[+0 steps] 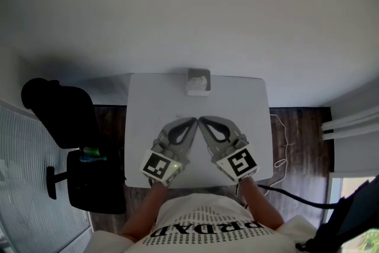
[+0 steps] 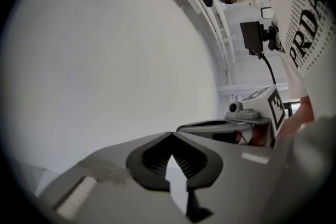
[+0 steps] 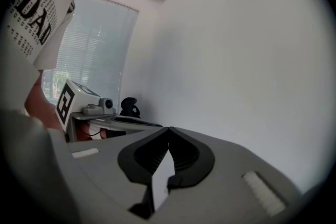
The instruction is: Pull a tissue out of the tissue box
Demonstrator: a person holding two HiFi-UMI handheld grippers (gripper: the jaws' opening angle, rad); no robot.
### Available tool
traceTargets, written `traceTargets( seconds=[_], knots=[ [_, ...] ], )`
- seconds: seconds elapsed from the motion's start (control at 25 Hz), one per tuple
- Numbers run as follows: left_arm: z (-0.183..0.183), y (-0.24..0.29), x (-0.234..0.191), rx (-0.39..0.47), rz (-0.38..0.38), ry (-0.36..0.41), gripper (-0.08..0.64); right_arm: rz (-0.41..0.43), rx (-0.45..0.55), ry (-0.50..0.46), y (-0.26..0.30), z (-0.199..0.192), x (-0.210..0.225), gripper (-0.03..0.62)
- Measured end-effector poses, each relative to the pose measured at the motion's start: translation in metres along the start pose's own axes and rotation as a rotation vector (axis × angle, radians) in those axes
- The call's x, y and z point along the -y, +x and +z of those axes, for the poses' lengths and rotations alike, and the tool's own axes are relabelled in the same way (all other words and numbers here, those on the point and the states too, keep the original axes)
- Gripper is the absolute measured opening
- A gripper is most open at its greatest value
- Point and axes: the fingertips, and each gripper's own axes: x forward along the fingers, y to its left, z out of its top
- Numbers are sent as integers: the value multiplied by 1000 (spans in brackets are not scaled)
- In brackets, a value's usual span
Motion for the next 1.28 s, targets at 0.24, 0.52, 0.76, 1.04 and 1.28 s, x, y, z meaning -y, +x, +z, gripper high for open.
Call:
traceTargets(
  seconds=[0.24,0.52,0.76,1.04,1.28],
  knots=[
    [-12,7,0,-28,-5,26,-8,-10,6,-1,-2,-10,7,8],
    [-22,15,-5,-68,52,15,-8,36,4,28,5,-23,18,8],
    [-41,29,-25,-102,99,64,-8,70,-12,39,20,-40,34,15],
    [-60,47,-44,-119,118,37,-8,66,-37,73,42,-71,57,23],
    [-93,58,-68,-167,131,24,-8,72,-96,97,61,-113,76,26]
  ],
)
